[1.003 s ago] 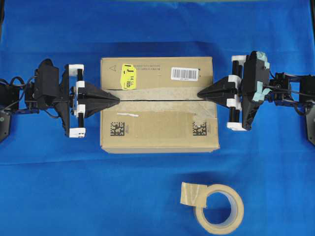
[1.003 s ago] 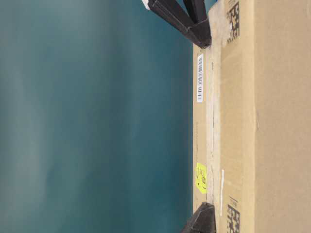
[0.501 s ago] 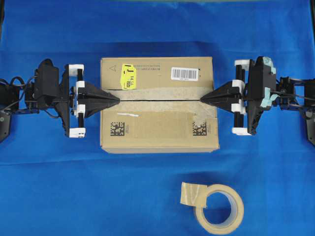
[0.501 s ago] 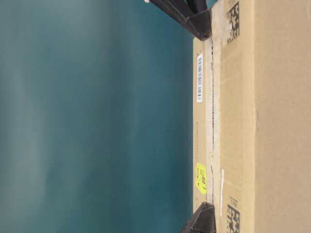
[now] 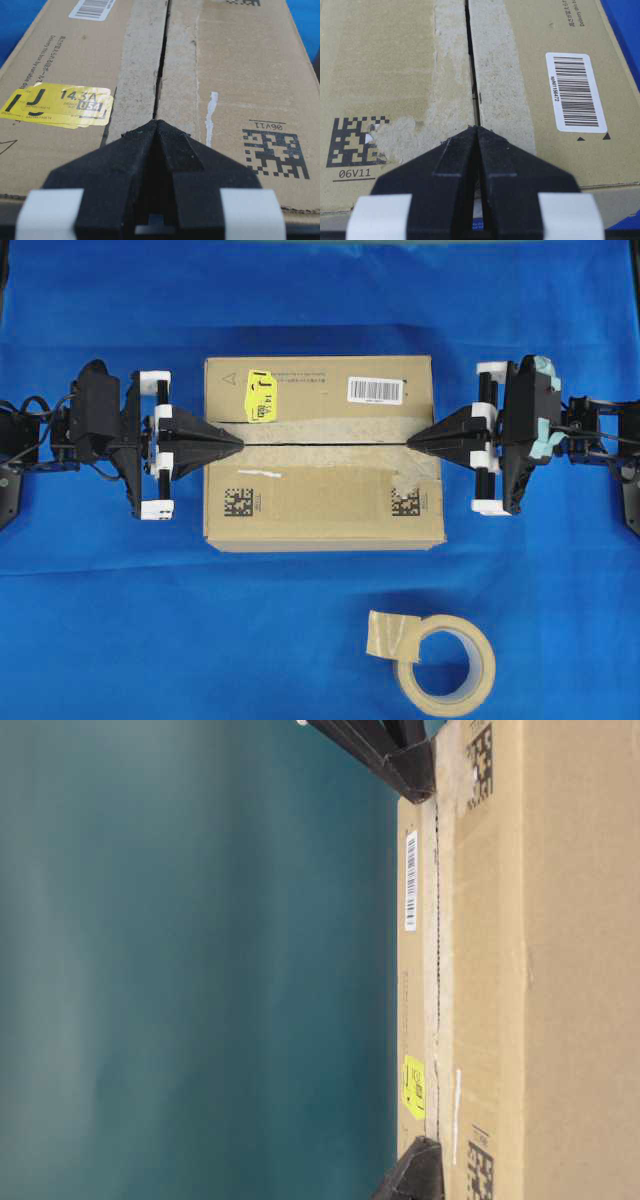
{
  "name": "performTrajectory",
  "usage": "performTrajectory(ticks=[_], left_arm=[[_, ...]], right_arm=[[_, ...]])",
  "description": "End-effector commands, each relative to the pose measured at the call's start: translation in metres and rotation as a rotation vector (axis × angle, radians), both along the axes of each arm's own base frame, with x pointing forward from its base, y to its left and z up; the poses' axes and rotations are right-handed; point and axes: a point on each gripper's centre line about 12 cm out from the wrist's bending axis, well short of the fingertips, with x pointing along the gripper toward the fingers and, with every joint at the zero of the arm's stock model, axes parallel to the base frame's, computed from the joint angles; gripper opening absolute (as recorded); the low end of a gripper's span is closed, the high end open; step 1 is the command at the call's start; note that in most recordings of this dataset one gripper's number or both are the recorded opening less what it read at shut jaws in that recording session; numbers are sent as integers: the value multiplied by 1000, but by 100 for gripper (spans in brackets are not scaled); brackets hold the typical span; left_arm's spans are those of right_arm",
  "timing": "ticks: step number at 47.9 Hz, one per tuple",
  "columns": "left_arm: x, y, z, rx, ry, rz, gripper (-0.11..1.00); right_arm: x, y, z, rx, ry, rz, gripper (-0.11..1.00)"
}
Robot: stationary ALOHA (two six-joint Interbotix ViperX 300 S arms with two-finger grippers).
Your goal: Close the cardboard box.
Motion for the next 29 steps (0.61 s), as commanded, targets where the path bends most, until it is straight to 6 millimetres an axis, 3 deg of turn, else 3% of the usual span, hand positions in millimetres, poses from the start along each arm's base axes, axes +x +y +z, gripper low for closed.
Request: performTrajectory(ticks=[1,29], left_arm=[[3,-1,3,-2,-14,-1,0],[3,-1,4,-2,-17,-4,0]], right_arm=[[2,1,7,-3,-29,4,0],[0,0,5,-3,-20,2,0]])
